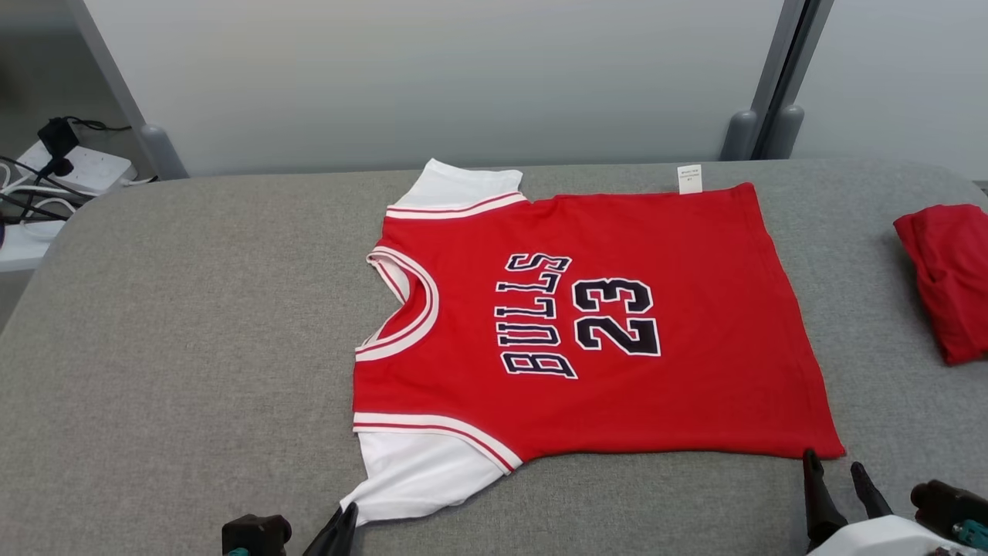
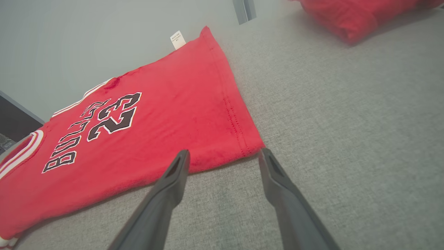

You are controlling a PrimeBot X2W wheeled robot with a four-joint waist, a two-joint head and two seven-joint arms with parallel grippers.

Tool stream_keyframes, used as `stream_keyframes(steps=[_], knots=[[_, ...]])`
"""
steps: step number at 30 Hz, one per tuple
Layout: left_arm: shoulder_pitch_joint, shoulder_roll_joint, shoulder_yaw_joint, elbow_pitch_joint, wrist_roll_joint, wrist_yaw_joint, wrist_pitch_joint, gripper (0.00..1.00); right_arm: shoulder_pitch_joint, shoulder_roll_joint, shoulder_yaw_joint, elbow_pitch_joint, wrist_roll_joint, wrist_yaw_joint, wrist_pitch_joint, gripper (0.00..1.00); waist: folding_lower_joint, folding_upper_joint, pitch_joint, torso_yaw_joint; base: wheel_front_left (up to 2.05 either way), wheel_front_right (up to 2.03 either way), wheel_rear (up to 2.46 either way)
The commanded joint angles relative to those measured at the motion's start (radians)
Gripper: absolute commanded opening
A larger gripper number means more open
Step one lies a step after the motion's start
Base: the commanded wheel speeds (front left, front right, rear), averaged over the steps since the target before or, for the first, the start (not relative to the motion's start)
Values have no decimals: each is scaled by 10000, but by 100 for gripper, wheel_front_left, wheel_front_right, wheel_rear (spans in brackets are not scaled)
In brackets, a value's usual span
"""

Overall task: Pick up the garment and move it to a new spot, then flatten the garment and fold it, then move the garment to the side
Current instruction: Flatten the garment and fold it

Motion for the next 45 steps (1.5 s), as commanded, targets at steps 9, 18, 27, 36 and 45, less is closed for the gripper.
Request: stream_keyframes(steps=[9, 18, 27, 36, 45], knots=[[-322, 45, 43, -960, -23, 169, 168, 0, -1342, -148, -113, 1413, -374, 0, -63, 100, 0, 0, 442, 181, 0, 0, 0], [-299, 96, 3, -1146, -48, 260, 141, 0, -1571, -180, -342, 1811, -783, 0, -63, 96, 0, 0, 567, 101, 0, 0, 0], [-392, 167, -68, -1202, -76, 273, 181, 0, -1829, -237, -220, 2085, -713, 0, -63, 58, 0, 0, 684, 54, 0, 0, 0], [-364, 416, -6, -1595, -227, 205, 283, 0, -1842, -463, -176, 1800, -799, 0, -63, 0, 0, 0, 674, 59, 0, 0, 0], [121, 1322, 22, -4153, -265, -93, 660, 0, -847, -741, -322, -249, -934, 0, -63, 0, 0, 0, 900, 101, 0, 0, 0]])
